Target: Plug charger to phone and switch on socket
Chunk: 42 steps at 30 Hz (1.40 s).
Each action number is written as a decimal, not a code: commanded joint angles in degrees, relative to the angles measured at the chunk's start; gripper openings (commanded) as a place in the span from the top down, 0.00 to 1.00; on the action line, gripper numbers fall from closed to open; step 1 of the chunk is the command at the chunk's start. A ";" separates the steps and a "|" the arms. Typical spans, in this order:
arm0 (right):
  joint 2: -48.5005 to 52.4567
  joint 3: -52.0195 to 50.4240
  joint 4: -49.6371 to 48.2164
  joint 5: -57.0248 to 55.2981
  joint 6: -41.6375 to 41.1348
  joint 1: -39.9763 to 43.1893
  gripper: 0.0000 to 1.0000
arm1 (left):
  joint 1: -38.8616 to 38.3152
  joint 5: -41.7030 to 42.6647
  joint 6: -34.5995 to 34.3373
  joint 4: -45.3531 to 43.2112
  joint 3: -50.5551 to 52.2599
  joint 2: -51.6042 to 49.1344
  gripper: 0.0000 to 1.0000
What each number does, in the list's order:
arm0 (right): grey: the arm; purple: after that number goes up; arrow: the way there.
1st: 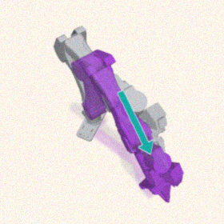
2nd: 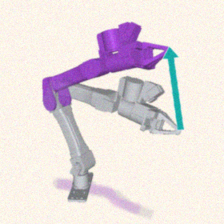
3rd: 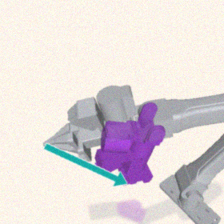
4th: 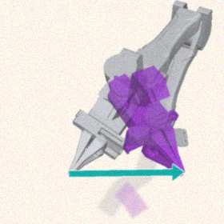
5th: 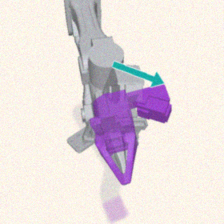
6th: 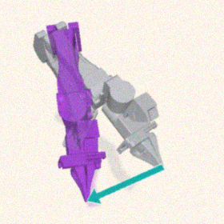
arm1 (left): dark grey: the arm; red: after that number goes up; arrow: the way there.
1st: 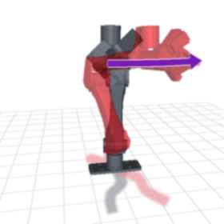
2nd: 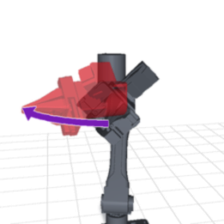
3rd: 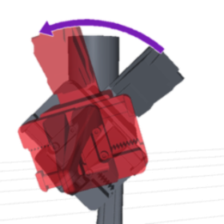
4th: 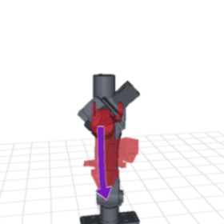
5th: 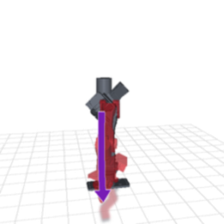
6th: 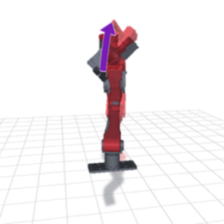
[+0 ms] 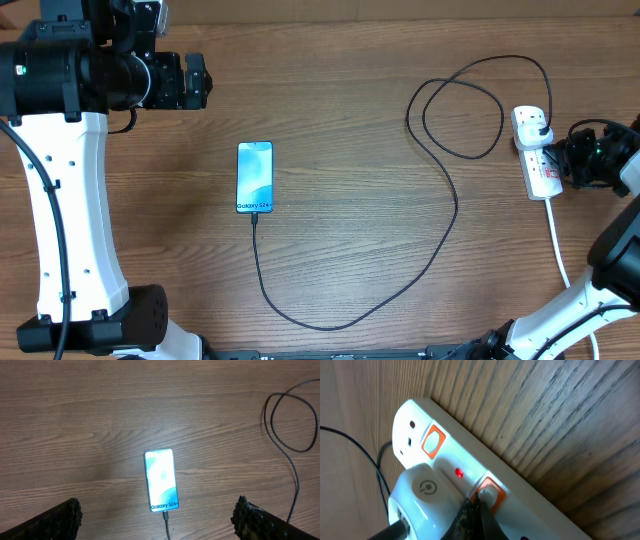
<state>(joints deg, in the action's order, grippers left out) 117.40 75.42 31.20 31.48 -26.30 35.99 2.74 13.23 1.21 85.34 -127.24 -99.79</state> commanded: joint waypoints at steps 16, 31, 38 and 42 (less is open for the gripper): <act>-20.79 -2.27 9.68 -1.60 5.57 3.76 0.96 | 0.24 0.28 -0.15 -0.07 -0.63 0.46 0.00; -39.04 -2.27 18.97 0.02 10.34 -7.89 0.96 | 0.24 0.28 -0.13 -0.07 -0.63 0.46 0.01; -46.99 -2.27 21.77 -2.93 10.23 -20.63 0.96 | 0.24 0.28 -0.13 -0.07 -0.63 0.46 0.01; -49.18 -2.27 24.81 -6.88 10.05 -27.26 0.96 | 0.24 0.28 -0.15 -0.07 -0.63 0.46 0.00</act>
<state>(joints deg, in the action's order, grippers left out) 70.02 72.82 54.78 28.38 -16.49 12.40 2.74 13.23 1.21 85.36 -127.24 -99.79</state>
